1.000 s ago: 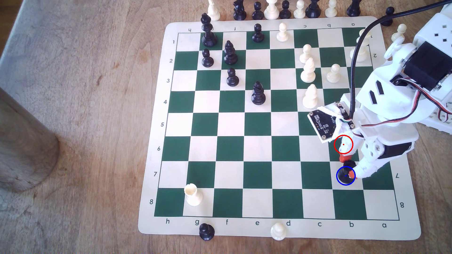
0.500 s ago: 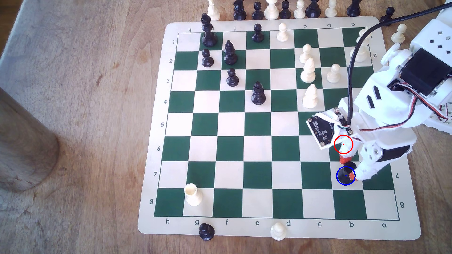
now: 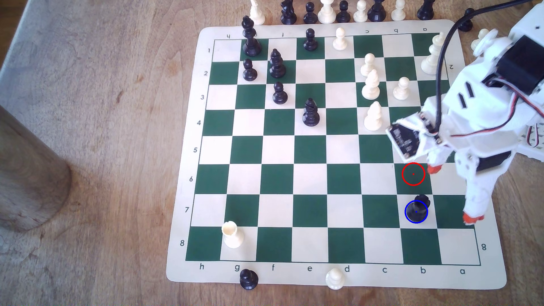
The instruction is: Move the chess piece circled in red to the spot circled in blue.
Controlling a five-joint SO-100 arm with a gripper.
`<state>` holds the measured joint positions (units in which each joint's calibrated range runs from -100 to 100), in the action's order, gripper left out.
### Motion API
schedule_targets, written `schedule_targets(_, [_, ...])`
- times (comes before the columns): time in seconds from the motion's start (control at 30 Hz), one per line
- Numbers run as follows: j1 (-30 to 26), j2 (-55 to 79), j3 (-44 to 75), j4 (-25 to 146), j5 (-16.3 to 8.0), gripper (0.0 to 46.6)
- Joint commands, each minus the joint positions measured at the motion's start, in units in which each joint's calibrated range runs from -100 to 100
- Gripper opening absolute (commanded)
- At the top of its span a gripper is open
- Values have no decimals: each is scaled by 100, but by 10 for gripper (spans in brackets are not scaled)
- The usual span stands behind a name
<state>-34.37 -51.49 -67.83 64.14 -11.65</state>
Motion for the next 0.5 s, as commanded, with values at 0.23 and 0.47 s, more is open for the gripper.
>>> schedule_targets(0.23, [1125, -3255, -280, 1464, 308, 215])
schedule_targets(0.47, [1282, -3552, -289, 1587, 332, 83])
